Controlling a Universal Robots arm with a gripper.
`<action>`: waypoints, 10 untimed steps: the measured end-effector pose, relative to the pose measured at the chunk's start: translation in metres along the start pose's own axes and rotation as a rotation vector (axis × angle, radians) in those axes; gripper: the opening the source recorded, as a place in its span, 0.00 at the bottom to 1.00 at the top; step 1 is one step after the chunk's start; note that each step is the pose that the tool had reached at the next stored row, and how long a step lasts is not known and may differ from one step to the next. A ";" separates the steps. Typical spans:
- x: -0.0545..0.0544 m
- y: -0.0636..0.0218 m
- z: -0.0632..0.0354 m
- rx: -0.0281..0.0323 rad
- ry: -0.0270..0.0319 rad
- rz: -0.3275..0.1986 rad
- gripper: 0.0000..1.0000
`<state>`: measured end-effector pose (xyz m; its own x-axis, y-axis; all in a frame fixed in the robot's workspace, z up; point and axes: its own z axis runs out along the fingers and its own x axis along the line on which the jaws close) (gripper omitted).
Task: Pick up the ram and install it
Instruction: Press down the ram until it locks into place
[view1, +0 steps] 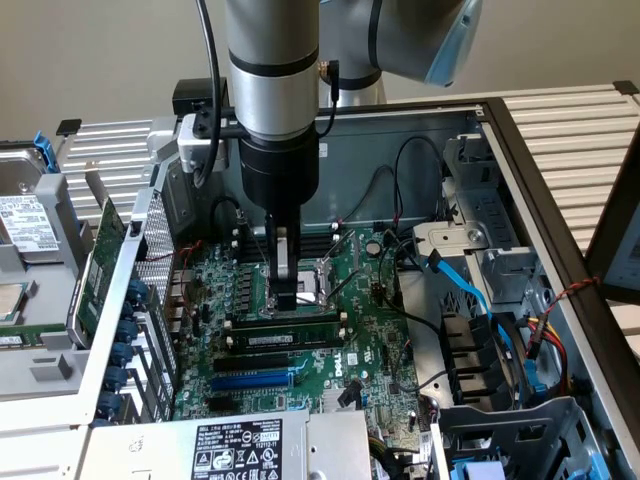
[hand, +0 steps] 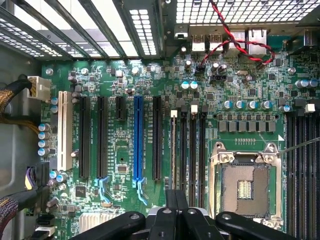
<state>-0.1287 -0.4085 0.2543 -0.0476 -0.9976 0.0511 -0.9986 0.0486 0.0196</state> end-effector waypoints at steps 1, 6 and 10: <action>0.000 0.0000 0.0000 -0.0007 -0.0002 0.012 0.11; 0.000 0.0000 0.0003 -0.0043 -0.0017 0.084 0.11; 0.000 0.0000 0.0005 -0.0076 -0.0030 0.150 0.11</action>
<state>-0.1287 -0.4085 0.2539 -0.1961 -0.9792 0.0511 -0.9801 0.1973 0.0196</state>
